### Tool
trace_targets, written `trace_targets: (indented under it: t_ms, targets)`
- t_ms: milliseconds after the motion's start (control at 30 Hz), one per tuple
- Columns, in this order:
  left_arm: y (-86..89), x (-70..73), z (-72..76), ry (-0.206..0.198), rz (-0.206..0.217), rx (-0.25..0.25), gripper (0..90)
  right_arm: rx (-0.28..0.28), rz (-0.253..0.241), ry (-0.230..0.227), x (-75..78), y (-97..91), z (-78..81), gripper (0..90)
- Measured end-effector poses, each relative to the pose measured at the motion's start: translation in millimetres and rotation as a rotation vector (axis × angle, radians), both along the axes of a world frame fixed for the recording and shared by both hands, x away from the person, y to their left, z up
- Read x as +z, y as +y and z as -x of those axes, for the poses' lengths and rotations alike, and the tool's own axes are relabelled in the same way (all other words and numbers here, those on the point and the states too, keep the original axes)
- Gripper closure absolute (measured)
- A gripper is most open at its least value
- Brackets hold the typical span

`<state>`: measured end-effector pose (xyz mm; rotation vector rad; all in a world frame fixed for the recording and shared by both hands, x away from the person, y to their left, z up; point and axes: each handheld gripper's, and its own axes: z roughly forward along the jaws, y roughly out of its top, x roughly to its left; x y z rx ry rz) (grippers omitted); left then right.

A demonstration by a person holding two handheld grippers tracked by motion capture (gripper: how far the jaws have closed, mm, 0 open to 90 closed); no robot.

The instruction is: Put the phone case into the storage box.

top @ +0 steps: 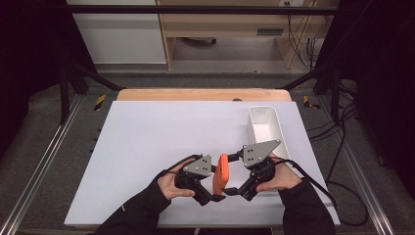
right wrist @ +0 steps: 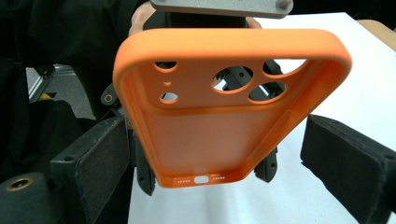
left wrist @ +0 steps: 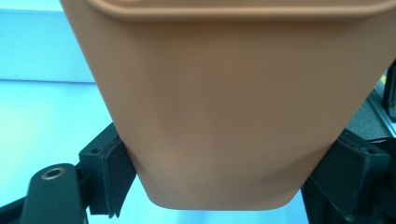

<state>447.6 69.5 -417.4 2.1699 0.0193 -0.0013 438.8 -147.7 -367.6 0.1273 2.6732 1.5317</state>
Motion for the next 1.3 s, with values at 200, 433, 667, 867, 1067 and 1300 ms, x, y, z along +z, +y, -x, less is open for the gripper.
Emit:
trace_targets:
  t_ms: [200, 433, 667, 867, 1067, 1300]
  targets:
    - [-2.4, -4.2, 1.3, 0.000, -0.005, -0.005, 15.6, 0.012, -0.008, 0.006, -0.2, 0.9, 0.0, 10.5]
    - [-4.0, -5.6, 2.9, -0.001, -0.004, -0.015, 15.6, 0.028, -0.010, 0.019, -2.5, 2.8, -0.8, 14.4]
    - [-3.4, -6.3, 3.3, 0.000, 0.001, -0.016, 15.6, 0.029, -0.012, 0.028, -2.7, 3.0, -1.3, 15.2]
    - [-3.7, -6.8, 3.8, -0.002, -0.004, -0.019, 15.5, 0.030, -0.009, 0.030, -3.3, 3.2, -1.2, 15.3]
    - [-4.2, -7.4, 5.1, -0.013, -0.010, -0.031, 15.6, 0.045, -0.008, 0.026, -4.8, 4.3, -0.4, 14.9]
    - [-5.3, -8.8, 6.1, -0.018, -0.016, -0.035, 15.6, 0.058, -0.008, 0.021, -7.1, 6.0, 0.5, 14.9]
